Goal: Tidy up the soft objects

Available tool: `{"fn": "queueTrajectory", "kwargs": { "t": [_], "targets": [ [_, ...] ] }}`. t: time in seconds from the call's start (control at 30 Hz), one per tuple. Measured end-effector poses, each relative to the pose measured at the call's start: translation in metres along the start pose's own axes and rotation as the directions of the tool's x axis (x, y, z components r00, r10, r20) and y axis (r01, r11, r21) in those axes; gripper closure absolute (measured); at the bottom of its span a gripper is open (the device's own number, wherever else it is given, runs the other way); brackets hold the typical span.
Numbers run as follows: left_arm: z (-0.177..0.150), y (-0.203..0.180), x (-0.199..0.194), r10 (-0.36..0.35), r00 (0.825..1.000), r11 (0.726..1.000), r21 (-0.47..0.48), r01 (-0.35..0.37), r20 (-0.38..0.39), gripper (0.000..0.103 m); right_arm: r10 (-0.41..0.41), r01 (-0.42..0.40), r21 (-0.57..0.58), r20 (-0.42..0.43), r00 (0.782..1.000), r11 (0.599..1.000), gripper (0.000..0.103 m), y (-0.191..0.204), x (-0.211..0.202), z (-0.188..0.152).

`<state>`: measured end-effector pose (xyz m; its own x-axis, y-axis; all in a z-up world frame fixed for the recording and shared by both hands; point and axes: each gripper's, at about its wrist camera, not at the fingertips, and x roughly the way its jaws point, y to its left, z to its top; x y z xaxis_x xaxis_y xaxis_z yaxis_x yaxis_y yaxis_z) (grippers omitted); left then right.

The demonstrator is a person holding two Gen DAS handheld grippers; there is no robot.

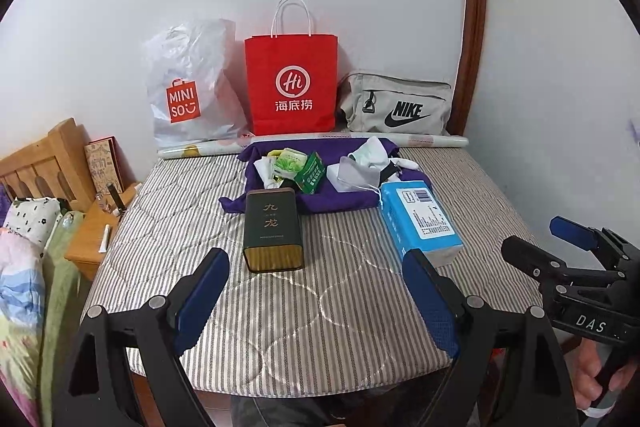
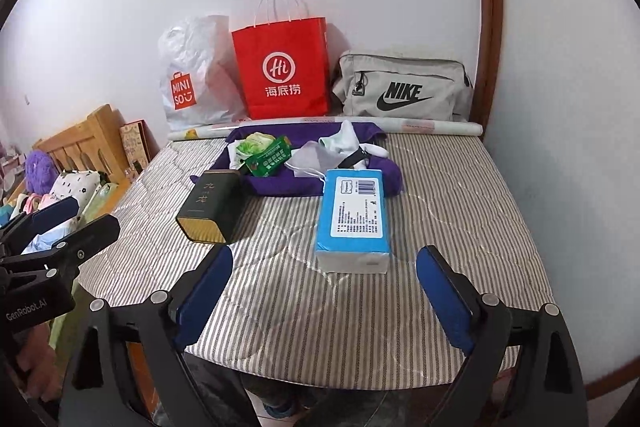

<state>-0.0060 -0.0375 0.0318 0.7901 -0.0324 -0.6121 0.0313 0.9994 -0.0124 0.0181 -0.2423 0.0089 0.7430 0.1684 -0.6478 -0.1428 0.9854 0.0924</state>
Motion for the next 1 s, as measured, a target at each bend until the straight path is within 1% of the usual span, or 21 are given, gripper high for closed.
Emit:
{"fn": "queueTrajectory", "kwargs": {
  "t": [0.23, 1.0],
  "targets": [
    [-0.003, 0.001, -0.004, 0.010, 1.000, 1.000, -0.008, -0.010, 0.001, 0.015, 0.002, -0.002, -0.016, 0.012, 1.000, 1.000, 0.011, 0.005, -0.006, -0.004],
    [-0.005, -0.001, -0.008, 0.007, 1.000, 1.000, -0.005, -0.007, 0.002, 0.015, 0.015, -0.014, -0.026, 0.024, 1.000, 1.000, 0.011, 0.011, -0.011, -0.006]
  ]
}}
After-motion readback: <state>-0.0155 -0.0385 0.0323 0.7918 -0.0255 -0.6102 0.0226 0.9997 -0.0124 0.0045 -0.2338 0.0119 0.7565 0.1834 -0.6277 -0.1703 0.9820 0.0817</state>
